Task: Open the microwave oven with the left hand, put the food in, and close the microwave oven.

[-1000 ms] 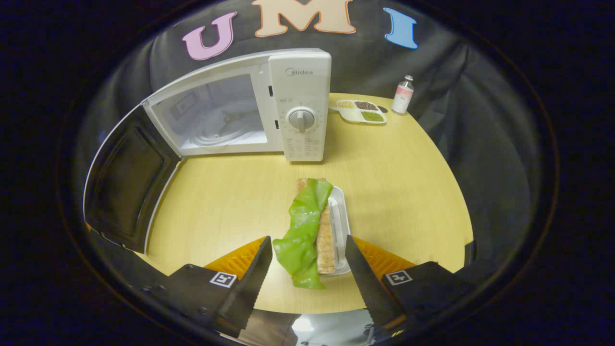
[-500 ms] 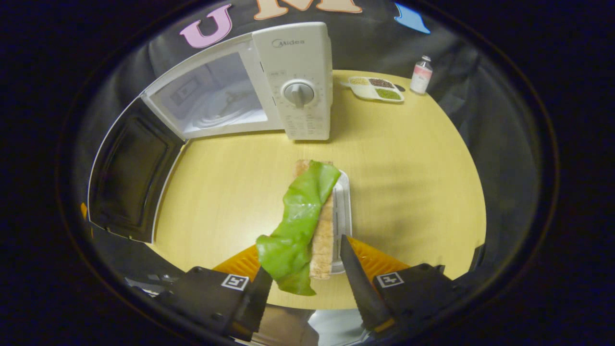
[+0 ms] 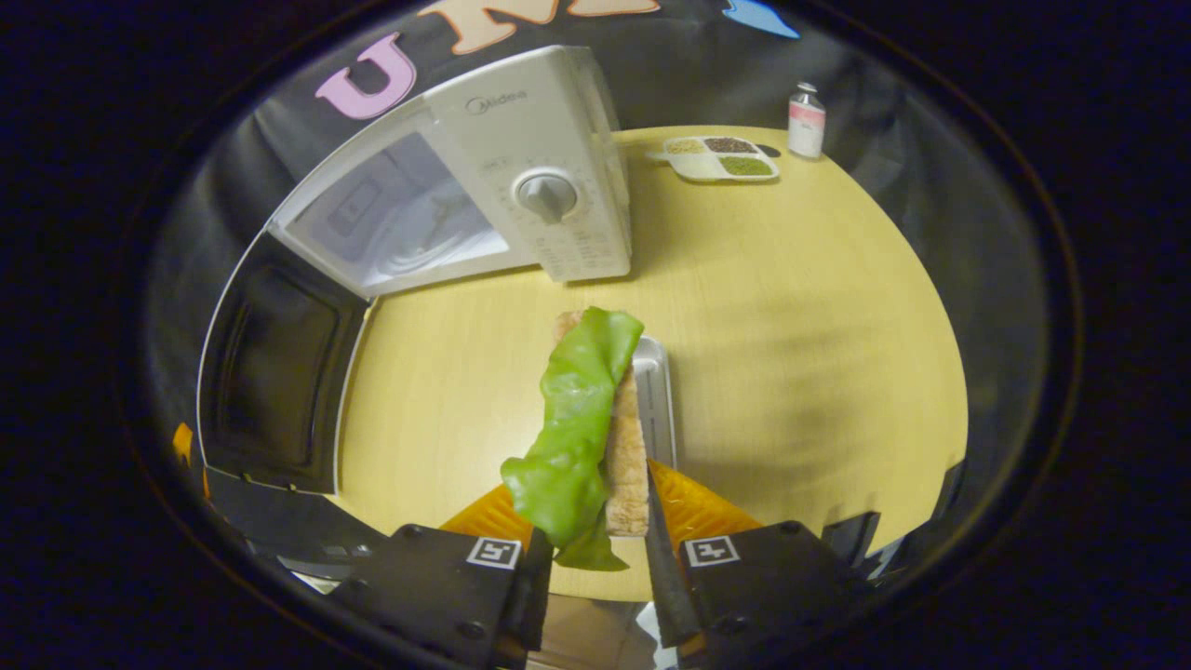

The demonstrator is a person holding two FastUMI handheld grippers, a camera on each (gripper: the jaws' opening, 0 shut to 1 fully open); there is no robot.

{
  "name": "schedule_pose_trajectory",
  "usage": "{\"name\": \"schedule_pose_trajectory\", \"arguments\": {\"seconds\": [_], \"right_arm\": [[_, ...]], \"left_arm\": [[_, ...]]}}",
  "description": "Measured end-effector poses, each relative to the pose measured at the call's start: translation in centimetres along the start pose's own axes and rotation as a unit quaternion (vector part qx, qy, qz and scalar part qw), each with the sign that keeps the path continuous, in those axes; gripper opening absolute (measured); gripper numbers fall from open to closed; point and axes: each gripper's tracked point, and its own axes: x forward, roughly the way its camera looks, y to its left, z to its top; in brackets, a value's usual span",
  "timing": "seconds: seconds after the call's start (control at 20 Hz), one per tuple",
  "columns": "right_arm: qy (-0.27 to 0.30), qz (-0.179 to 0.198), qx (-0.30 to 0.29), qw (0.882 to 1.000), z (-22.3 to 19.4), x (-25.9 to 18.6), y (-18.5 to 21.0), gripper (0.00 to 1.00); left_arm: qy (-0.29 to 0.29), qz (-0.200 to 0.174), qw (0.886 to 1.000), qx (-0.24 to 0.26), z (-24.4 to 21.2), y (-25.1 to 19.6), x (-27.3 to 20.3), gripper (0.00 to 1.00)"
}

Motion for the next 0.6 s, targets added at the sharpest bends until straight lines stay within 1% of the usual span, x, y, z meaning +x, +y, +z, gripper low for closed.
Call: {"name": "schedule_pose_trajectory", "arguments": {"seconds": [0.15,0.3,0.35,0.4,0.5,0.55,0.6], "right_arm": [[-0.02,-0.007,0.031,0.999,1.0,-0.7,0.1,0.49],[-0.045,-0.026,0.058,0.997,1.6,-1.8,0.5,0.49],[-0.052,-0.032,0.068,0.996,1.7,-2.2,1.0,0.49],[-0.059,-0.036,0.078,0.995,1.6,-2.6,1.6,0.49],[-0.075,-0.04,0.095,0.992,1.5,-3.5,3.0,0.49],[-0.085,-0.038,0.105,0.99,1.5,-4.0,3.8,0.43],[-0.094,-0.041,0.112,0.988,1.4,-4.4,4.4,0.43]], "left_arm": [[0.001,-0.027,0.999,0.017,0.5,-1.3,1.6,0.94],[0.003,-0.07,0.997,0.042,0.9,-2.4,4.0,0.94],[0.011,-0.084,0.995,0.046,0.7,-2.8,4.9,0.9],[0.019,-0.101,0.994,0.049,0.5,-3.2,5.7,0.94],[0.03,-0.132,0.989,0.053,0.3,-4.1,7.1,0.94],[0.038,-0.148,0.987,0.055,-0.1,-4.5,7.7,0.94],[0.047,-0.167,0.983,0.056,-0.5,-5.1,8.3,0.94]]}}
